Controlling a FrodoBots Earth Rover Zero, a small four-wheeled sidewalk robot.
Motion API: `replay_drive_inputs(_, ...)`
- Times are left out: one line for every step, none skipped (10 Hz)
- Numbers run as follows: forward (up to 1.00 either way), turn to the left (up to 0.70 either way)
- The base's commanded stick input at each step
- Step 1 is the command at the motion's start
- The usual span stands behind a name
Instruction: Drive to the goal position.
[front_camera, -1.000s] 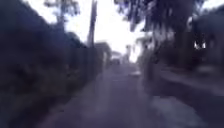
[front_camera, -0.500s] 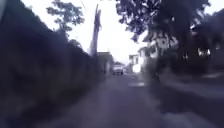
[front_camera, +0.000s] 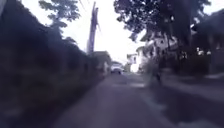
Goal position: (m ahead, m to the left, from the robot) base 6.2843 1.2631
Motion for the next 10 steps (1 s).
replay_drive_inputs(0.70, -0.35)
replay_drive_inputs(0.70, -0.27)
replay_drive_inputs(0.70, -0.19)
replay_drive_inputs(0.70, -0.11)
replay_drive_inputs(0.70, -0.03)
replay_drive_inputs(0.70, 0.00)
replay_drive_inputs(0.70, 0.00)
replay_drive_inputs(0.70, 0.00)
replay_drive_inputs(0.70, 0.00)
replay_drive_inputs(0.70, 0.00)
